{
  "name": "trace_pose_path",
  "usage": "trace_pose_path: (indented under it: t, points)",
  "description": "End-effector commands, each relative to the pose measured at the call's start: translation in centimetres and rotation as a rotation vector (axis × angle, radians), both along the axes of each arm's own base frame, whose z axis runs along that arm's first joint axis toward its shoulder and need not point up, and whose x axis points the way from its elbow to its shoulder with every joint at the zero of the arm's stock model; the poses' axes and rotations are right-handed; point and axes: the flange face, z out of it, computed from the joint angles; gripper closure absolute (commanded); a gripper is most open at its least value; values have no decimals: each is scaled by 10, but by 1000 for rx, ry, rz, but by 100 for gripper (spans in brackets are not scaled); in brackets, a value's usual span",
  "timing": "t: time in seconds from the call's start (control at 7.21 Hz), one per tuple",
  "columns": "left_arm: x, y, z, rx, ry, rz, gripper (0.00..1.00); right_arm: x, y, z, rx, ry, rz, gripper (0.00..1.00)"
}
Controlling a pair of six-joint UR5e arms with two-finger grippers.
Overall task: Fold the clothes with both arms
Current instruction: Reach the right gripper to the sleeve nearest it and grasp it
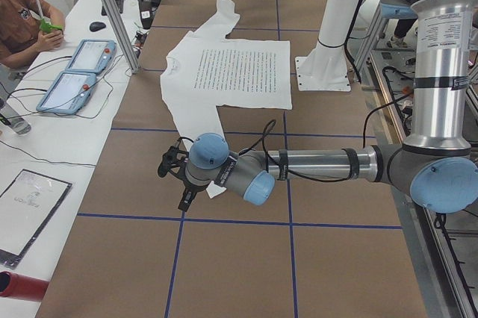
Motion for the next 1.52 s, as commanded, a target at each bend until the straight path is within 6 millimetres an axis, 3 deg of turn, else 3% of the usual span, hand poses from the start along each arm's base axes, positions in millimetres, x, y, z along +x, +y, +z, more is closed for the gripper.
trace_pose_path:
  t: [0.0, 0.14, 0.42, 0.55, 0.69, 0.83, 1.11, 1.25, 1.39]
  points:
    - [0, 1, -5, 12, -1, -1, 0, -86, -19, -128, -72, -92, 10, 100]
    - [0, 1, -5, 14, -1, -1, 0, -117, -28, -187, -70, -101, 43, 100]
    - [0, 1, -5, 15, -3, 0, 0, -187, -18, -320, -12, -90, 50, 100]
    - [-1, 3, -1, 15, -9, 1, 0, -205, -8, -363, 12, -95, 70, 100]
    - [-1, 3, -1, 15, -12, 0, 0, -238, 10, -391, 59, -98, 95, 100]
    - [-2, 3, -1, 14, -12, -3, 0, -268, 29, -404, 71, -59, 121, 100]
    - [-2, 4, 1, 7, -11, -5, 0, -319, 44, -399, 84, 10, 113, 100]
    - [-2, 5, 3, 1, -11, -7, 0, -339, 39, -385, 72, 48, 114, 100]
    - [-2, 5, 5, -3, -11, -7, 0, -369, 21, -379, 49, 97, 114, 100]
